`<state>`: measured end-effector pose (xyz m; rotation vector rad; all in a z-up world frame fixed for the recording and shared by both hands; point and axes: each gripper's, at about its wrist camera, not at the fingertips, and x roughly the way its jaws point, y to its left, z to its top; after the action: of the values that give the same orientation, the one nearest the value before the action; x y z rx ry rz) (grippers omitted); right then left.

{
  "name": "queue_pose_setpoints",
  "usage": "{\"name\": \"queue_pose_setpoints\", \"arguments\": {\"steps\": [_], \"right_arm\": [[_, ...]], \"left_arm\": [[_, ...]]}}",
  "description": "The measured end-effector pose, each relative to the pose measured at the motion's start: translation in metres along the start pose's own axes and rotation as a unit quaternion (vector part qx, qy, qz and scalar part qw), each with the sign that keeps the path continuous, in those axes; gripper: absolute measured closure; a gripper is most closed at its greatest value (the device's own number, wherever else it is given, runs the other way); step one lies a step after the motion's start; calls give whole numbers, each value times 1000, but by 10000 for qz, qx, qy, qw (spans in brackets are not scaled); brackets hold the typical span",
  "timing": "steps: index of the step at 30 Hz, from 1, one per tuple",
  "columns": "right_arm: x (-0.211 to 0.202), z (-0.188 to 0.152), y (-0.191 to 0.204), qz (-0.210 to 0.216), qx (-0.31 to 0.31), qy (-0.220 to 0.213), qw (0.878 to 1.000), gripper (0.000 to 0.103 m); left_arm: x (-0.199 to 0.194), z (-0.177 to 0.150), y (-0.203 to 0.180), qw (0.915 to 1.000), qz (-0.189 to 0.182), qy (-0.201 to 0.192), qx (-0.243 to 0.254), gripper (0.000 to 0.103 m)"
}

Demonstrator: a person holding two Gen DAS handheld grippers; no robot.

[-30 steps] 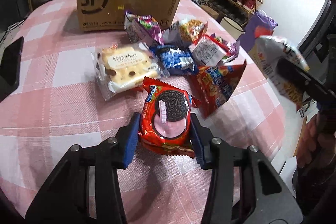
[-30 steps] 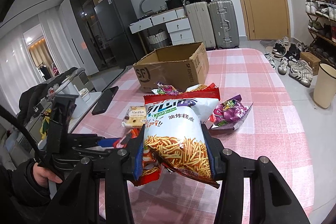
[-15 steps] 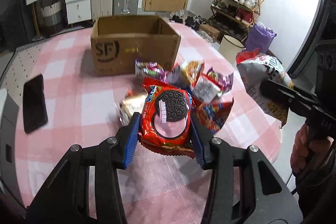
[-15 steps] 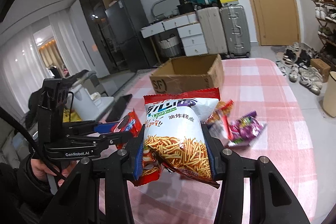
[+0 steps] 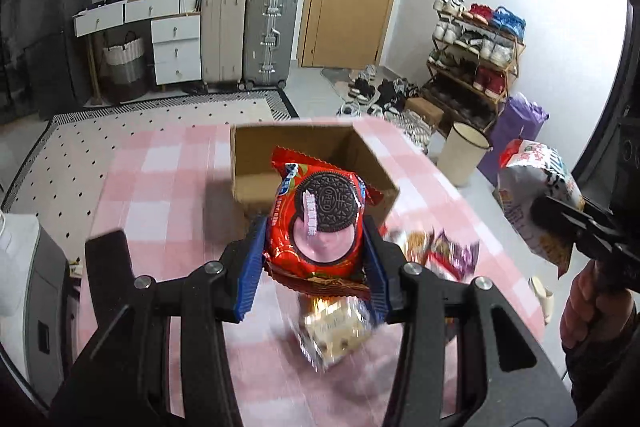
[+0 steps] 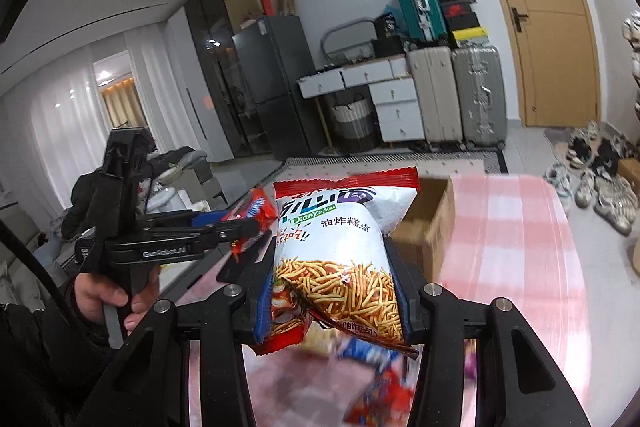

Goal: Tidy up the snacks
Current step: 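Carry the Oreo pack and noodle bag over the box with both grippers, then open both grippers to drop the Oreo pack and noodle bag into the box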

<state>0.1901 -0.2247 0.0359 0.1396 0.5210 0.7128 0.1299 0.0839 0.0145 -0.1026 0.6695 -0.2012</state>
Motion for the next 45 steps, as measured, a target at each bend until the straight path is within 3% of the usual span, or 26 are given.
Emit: {"name": "queue_pose_setpoints", "arguments": {"steps": [5,7,12,15,19,25,34,37,41,43,45], "right_arm": [[16,44,-2,127,-110,-161,9997,57],[27,60,-3,168,-172,-119,9996,57],[51,92,-11,137,-265,16,9996,56],[71,106,-22,70,-238,98,9996,56],[110,116,-45,4,-34,303,9995,56],[169,104,-75,-5,195,651,9977,56],[222,77,-105,-153,221,1027,9944,56],[230,72,-110,-263,185,1049,9940,54],[233,69,-116,-316,158,1018,9942,44],[229,70,-114,-365,39,947,9948,37],[221,73,-112,-344,31,828,9960,37]], "left_arm": [[12,44,13,10000,42,39,-56,60],[16,62,15,9998,197,41,5,60],[34,99,20,9998,179,122,25,60],[62,119,23,9996,108,279,2,60],[114,137,25,9983,365,428,-181,60],[175,133,27,9962,337,729,-334,60],[238,114,35,9930,224,1106,-348,60],[246,105,37,9924,204,1149,-380,50],[241,100,42,9932,220,1059,-424,34],[236,99,42,9938,212,1008,-409,32],[224,97,40,9946,212,943,-370,32]]}}
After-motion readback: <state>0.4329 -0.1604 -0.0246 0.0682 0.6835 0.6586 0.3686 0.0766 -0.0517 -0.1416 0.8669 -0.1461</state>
